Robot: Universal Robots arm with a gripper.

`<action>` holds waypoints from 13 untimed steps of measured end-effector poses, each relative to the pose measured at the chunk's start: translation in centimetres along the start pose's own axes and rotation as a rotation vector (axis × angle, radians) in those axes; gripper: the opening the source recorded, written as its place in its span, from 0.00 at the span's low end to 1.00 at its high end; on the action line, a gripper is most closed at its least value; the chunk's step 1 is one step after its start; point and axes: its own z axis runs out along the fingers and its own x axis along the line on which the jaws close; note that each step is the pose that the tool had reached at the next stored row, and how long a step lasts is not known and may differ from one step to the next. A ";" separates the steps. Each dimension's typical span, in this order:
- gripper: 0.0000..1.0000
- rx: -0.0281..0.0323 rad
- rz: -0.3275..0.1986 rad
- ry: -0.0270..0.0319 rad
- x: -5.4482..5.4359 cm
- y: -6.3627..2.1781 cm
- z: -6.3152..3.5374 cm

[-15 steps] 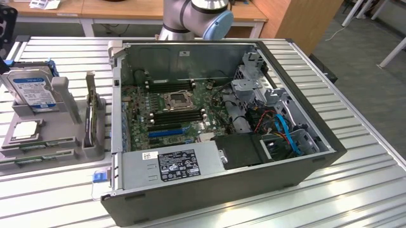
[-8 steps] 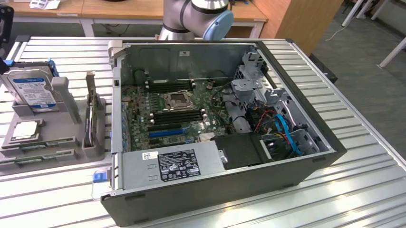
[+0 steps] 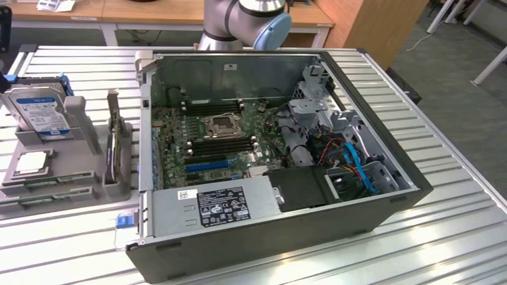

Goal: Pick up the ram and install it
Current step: 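Pick up the ram and move it above insertion slot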

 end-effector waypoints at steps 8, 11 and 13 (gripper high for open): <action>0.10 -0.0029 -0.132 0.0059 0.0 0.00 0.04; 0.10 -0.0039 -0.176 0.0080 0.0 0.00 0.05; 0.10 -0.0044 -0.203 0.0093 0.0 0.01 0.06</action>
